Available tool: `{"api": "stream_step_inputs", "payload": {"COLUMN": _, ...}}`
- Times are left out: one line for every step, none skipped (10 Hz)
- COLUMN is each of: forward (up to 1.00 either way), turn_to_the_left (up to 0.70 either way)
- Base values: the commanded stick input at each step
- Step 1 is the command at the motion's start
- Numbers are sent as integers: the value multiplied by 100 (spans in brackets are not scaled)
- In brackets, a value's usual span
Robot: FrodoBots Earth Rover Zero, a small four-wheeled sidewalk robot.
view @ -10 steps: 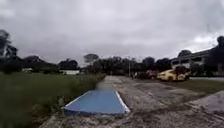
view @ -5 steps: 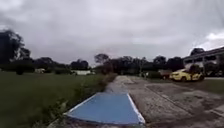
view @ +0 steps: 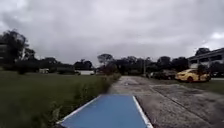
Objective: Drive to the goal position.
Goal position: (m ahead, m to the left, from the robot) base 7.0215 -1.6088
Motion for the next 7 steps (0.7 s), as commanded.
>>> {"api": "stream_step_inputs", "payload": {"forward": 50, "turn_to_the_left": 0}}
{"api": "stream_step_inputs", "payload": {"forward": 50, "turn_to_the_left": 0}}
{"api": "stream_step_inputs", "payload": {"forward": 50, "turn_to_the_left": 0}}
{"api": "stream_step_inputs", "payload": {"forward": 50, "turn_to_the_left": 0}}
{"api": "stream_step_inputs", "payload": {"forward": 50, "turn_to_the_left": 0}}
{"api": "stream_step_inputs", "payload": {"forward": 50, "turn_to_the_left": 0}}
{"api": "stream_step_inputs", "payload": {"forward": 50, "turn_to_the_left": 0}}
